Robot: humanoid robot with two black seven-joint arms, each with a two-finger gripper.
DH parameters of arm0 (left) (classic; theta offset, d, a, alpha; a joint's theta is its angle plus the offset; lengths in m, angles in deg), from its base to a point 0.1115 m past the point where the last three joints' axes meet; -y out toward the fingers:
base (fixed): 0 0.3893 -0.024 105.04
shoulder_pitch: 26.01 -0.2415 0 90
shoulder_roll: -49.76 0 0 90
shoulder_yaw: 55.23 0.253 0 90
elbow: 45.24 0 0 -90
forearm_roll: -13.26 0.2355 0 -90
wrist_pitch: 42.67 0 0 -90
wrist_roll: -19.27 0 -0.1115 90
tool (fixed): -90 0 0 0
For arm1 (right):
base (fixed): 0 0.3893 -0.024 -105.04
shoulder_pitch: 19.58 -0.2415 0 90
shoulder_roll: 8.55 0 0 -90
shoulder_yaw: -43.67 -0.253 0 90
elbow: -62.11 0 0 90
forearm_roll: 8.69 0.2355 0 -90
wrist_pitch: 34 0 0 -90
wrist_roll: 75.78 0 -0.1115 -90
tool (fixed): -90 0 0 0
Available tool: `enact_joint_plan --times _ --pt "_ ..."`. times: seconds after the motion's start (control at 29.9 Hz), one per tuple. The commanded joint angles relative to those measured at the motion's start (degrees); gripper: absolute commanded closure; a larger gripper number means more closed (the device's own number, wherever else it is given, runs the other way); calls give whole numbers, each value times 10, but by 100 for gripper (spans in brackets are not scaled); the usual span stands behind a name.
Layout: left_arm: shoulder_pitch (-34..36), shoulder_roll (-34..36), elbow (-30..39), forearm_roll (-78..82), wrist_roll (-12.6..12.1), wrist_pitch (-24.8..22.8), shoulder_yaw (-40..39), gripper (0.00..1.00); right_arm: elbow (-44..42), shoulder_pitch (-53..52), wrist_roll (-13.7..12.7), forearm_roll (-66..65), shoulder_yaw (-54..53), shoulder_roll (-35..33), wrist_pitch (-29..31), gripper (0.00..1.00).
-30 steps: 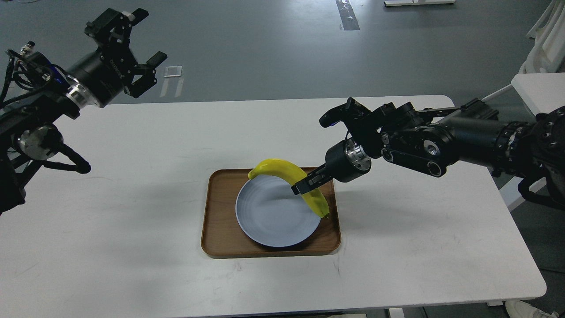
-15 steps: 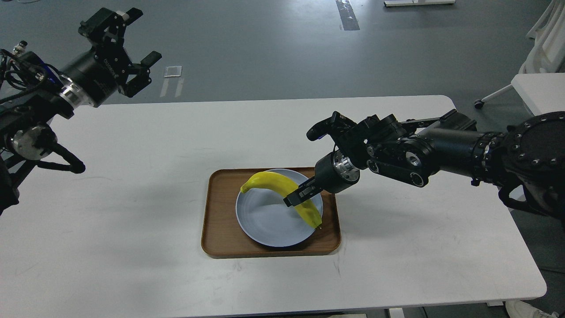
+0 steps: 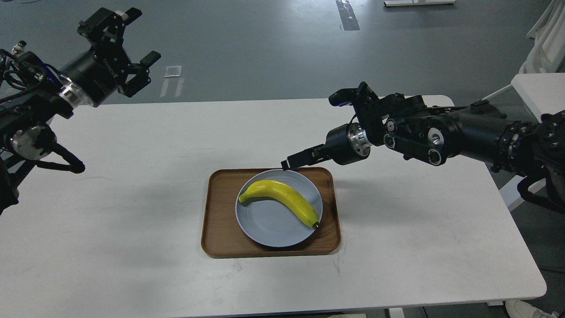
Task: Place banana on plate with both arms
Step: 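Open the right gripper and raise it away from the plate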
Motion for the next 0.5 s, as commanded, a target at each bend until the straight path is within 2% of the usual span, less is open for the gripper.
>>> enact_joint_plan --times 0.0,0.17,0.2,0.33,0.47 --pt "-6 -2 -1 -1 1 0 0 2 3 43 0 86 -92 -54 -1 2" --pt "-35 -12 -2 -4 1 0 -24 2 1 153 0 241 -234 -98 -1 2" --pt "-35 -12 -2 -4 1 0 -24 2 1 154 0 242 -235 -98 -1 2" --pt "-81 -38 -2 -4 0 0 -73 2 0 259 0 307 -356 -99 -1 2" --pt "-109 -62 -2 -4 0 0 -87 2 0 335 0 325 -448 -92 0 1"
